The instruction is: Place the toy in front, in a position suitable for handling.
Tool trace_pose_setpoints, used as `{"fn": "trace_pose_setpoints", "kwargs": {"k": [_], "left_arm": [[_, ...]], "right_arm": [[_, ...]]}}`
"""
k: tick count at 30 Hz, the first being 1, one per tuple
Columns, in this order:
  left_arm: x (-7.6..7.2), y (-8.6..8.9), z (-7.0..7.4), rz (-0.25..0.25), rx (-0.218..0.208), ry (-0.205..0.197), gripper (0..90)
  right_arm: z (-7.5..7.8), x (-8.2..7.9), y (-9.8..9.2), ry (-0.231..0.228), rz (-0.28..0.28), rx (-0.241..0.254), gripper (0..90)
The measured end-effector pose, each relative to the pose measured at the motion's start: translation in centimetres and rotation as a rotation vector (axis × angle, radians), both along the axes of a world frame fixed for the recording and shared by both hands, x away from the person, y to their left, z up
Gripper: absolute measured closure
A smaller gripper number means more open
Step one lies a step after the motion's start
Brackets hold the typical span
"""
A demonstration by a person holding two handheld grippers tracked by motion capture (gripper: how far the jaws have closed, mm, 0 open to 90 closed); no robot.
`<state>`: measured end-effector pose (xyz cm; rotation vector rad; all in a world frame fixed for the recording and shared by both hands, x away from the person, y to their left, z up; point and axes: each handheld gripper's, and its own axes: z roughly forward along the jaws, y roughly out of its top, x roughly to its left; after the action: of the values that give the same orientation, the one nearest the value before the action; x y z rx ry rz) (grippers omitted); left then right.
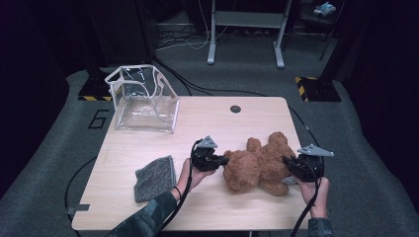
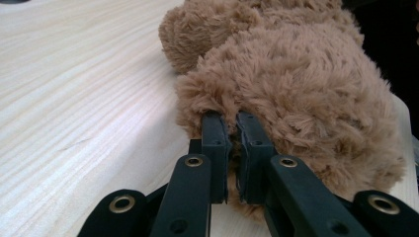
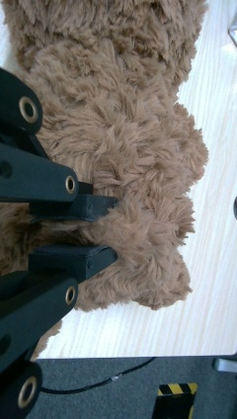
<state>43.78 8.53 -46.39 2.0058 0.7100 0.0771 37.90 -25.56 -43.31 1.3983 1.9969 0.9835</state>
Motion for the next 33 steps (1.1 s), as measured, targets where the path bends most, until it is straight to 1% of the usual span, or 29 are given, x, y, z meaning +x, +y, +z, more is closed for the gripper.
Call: {"fn": "trace_pose_setpoints", "kwargs": {"k": [1, 2, 4, 5, 6, 7, 8, 10, 11, 13, 15, 16, 17, 19, 20, 22, 23, 24, 25, 26, 27, 28, 29, 30, 31, 33], "left_arm": [[-0.1, 0.1, 0.0, 0.009, -0.001, -0.002, 84.0], [0.0, 0.3, 0.1, 0.01, -0.008, -0.001, 84.3], [0.0, 0.5, 0.1, 0.016, -0.015, -0.002, 84.4], [0.0, 0.8, 0.2, 0.018, -0.021, 0.006, 84.4], [0.0, 0.8, 0.2, 0.018, -0.021, 0.006, 84.4], [0.0, 1.1, 0.4, 0.024, -0.033, 0.001, 84.5], [0.0, 1.2, 0.6, 0.027, -0.043, 0.005, 84.5], [0.0, 1.4, 0.7, 0.03, -0.044, 0.001, 84.6], [0.0, 1.8, 1.1, 0.036, -0.052, -0.002, 84.6], [0.1, 1.9, 1.4, 0.043, -0.056, -0.005, 84.7], [0.3, 2.5, 1.9, 0.053, -0.062, -0.015, 84.7], [0.3, 2.5, 1.9, 0.053, -0.062, -0.015, 84.7], [0.4, 3.0, 2.3, 0.055, -0.071, -0.014, 84.8], [0.6, 3.3, 2.6, 0.063, -0.076, -0.017, 84.8], [0.7, 3.6, 3.0, 0.07, -0.083, -0.021, 84.8], [0.9, 4.0, 3.5, 0.078, -0.085, -0.03, 84.8], [0.9, 4.0, 3.5, 0.078, -0.085, -0.03, 84.8], [1.0, 4.3, 3.8, 0.083, -0.088, -0.033, 84.8], [1.1, 4.5, 4.0, 0.089, -0.089, -0.038, 84.8], [1.2, 4.7, 4.2, 0.09, -0.09, -0.044, 84.8], [1.4, 5.1, 4.8, 0.1, -0.094, -0.054, 84.8], [1.4, 5.1, 4.8, 0.1, -0.094, -0.054, 84.8], [1.5, 5.6, 5.2, 0.107, -0.09, -0.06, 84.9], [1.5, 5.6, 5.2, 0.107, -0.09, -0.06, 84.9], [1.7, 6.1, 5.6, 0.116, -0.091, -0.069, 84.8], [1.9, 6.4, 5.9, 0.123, -0.089, -0.067, 84.9]], "right_arm": [[0.1, 0.0, 0.0, -0.005, 0.006, -0.004, 79.8], [0.3, -0.2, 0.2, -0.015, 0.009, 0.003, 80.2], [0.5, -0.3, 0.3, -0.019, 0.005, 0.002, 80.3], [0.8, -0.3, 0.5, -0.03, 0.009, -0.004, 80.6], [0.8, -0.3, 0.5, -0.03, 0.009, -0.004, 80.6], [1.2, -0.3, 0.8, -0.039, 0.017, -0.01, 80.8], [1.3, -0.3, 0.9, -0.039, 0.014, -0.009, 80.9], [1.5, -0.3, 1.0, -0.046, 0.016, -0.01, 81.0], [2.0, -0.2, 1.4, -0.057, 0.021, -0.014, 81.1], [2.1, -0.2, 1.5, -0.06, 0.02, -0.016, 81.2], [2.8, -0.1, 2.1, -0.076, 0.028, -0.02, 81.5], [2.8, -0.1, 2.1, -0.076, 0.028, -0.02, 81.5], [3.3, 0.1, 2.5, -0.089, 0.034, -0.03, 81.7], [3.5, 0.1, 2.7, -0.09, 0.031, -0.028, 81.7], [4.1, 0.4, 3.1, -0.105, 0.04, -0.034, 82.0], [4.7, 0.6, 3.5, -0.116, 0.045, -0.035, 82.1], [4.7, 0.6, 3.5, -0.116, 0.045, -0.035, 82.1], [5.0, 0.7, 3.7, -0.123, 0.047, -0.036, 82.1], [5.8, 1.0, 4.2, -0.134, 0.053, -0.042, 82.2], [5.8, 1.0, 4.2, -0.134, 0.053, -0.042, 82.2], [6.3, 1.3, 4.7, -0.144, 0.058, -0.048, 82.3], [6.5, 1.4, 4.9, -0.144, 0.059, -0.05, 82.4], [6.8, 1.5, 5.2, -0.149, 0.063, -0.053, 82.4], [6.8, 1.5, 5.2, -0.149, 0.063, -0.053, 82.4], [7.4, 1.8, 5.8, -0.155, 0.068, -0.056, 82.4], [7.5, 2.0, 6.0, -0.157, 0.069, -0.057, 82.5]]}}
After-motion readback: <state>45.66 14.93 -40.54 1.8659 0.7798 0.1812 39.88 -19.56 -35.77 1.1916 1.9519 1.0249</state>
